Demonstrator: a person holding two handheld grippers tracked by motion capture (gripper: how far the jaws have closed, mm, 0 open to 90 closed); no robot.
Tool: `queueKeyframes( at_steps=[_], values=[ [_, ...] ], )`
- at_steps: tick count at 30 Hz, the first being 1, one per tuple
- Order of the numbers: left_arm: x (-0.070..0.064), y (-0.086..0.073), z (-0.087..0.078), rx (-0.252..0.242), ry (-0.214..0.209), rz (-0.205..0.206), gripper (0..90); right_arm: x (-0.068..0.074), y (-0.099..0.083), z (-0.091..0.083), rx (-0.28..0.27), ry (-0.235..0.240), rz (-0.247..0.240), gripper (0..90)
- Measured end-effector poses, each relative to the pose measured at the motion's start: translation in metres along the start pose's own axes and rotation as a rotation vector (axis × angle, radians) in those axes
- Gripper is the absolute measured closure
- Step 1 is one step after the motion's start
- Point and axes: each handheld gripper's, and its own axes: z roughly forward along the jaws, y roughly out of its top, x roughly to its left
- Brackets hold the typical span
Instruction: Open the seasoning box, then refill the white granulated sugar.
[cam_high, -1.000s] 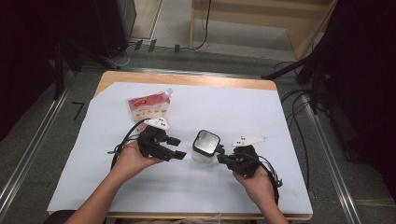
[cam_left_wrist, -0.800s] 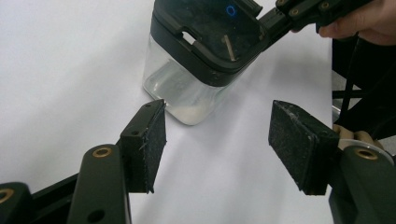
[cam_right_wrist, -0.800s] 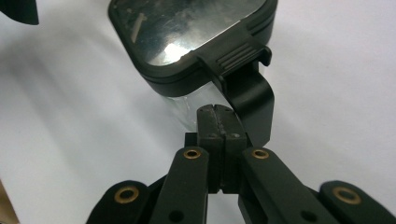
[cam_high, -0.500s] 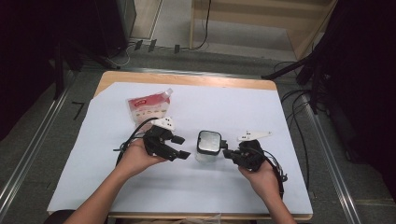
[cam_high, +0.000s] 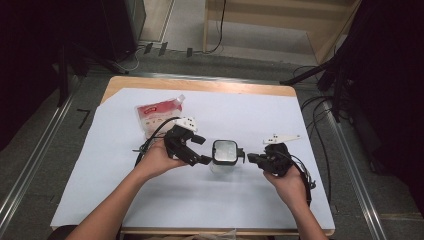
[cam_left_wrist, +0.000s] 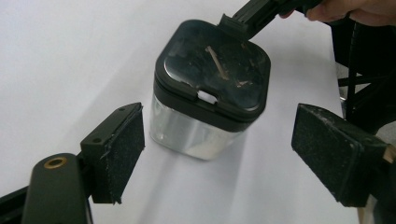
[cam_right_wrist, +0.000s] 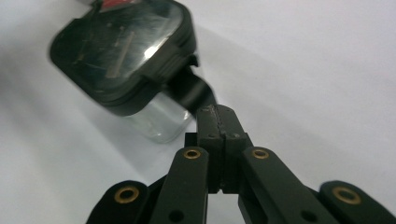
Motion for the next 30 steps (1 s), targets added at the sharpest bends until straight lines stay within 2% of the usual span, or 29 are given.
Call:
queueKeyframes(
  at_steps=[3, 4, 6, 9, 12, 14, 16, 21, 28, 30],
  values=[
    [0.003, 0.001, 0.002, -0.002, -0.006, 0.001, 17.7, -0.004, 0.004, 0.004, 0.002, 0.012, 0.001, 90.0],
    [0.005, 0.000, 0.005, 0.006, -0.036, -0.018, 18.8, -0.006, 0.007, 0.008, 0.005, 0.025, -0.005, 90.0],
    [0.004, -0.001, 0.008, 0.027, -0.025, 0.002, 19.0, -0.006, 0.008, 0.010, 0.008, 0.024, -0.018, 90.0],
    [0.004, -0.002, 0.012, 0.038, -0.024, 0.009, 18.2, -0.006, 0.007, 0.010, 0.011, 0.031, 0.001, 90.0],
    [0.004, -0.001, 0.015, 0.039, -0.018, 0.015, 17.1, -0.004, 0.007, 0.009, 0.013, 0.020, -0.004, 90.0],
    [0.004, -0.002, 0.018, 0.043, -0.032, 0.020, 16.4, -0.003, 0.007, 0.008, 0.011, 0.016, -0.002, 90.0],
    [0.003, -0.001, 0.021, 0.041, -0.023, 0.035, 14.7, -0.002, 0.005, 0.008, 0.011, 0.013, 0.002, 90.0],
    [0.003, -0.002, 0.026, 0.043, -0.026, 0.022, 13.9, -0.002, 0.004, 0.008, 0.012, 0.012, 0.011, 90.0],
    [0.001, -0.002, 0.036, 0.059, -0.014, 0.047, 14.2, -0.002, 0.004, 0.008, 0.007, 0.009, 0.016, 90.0],
    [0.002, -0.001, 0.040, 0.058, -0.007, 0.043, 14.1, -0.002, 0.004, 0.008, 0.007, 0.007, 0.015, 90.0]
  ],
)
